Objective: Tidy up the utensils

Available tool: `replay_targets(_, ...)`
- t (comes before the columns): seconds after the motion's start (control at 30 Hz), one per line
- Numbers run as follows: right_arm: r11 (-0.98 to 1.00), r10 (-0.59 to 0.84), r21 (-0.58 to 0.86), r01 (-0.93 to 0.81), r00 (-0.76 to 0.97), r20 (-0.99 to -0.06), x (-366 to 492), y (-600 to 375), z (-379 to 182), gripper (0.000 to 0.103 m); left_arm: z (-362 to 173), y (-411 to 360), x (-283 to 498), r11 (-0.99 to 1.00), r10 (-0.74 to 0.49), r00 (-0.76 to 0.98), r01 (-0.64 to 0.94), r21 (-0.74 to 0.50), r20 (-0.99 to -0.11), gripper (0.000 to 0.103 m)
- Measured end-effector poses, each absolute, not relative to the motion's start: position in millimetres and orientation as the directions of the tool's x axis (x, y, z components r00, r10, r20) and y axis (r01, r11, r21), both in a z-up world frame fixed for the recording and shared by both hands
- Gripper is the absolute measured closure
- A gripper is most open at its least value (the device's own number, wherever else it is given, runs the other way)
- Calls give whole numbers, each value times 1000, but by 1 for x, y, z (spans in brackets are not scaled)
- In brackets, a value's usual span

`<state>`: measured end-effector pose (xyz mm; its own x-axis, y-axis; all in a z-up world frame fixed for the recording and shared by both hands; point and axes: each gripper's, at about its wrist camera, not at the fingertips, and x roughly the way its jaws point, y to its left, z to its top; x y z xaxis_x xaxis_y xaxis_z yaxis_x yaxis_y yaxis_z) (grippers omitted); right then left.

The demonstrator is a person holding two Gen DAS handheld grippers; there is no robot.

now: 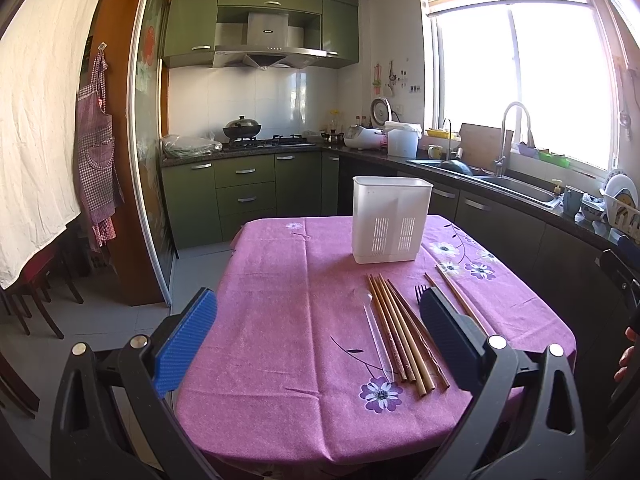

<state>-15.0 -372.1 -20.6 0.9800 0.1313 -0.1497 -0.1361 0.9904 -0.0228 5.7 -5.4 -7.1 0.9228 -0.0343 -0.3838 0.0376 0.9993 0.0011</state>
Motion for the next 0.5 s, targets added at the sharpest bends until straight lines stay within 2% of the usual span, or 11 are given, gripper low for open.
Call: replay_targets(0.5, 990, 132, -21, -136, 980, -150, -15, -372, -21, 4, -10, -7, 7, 999, -44, 917, 47, -4, -397, 6)
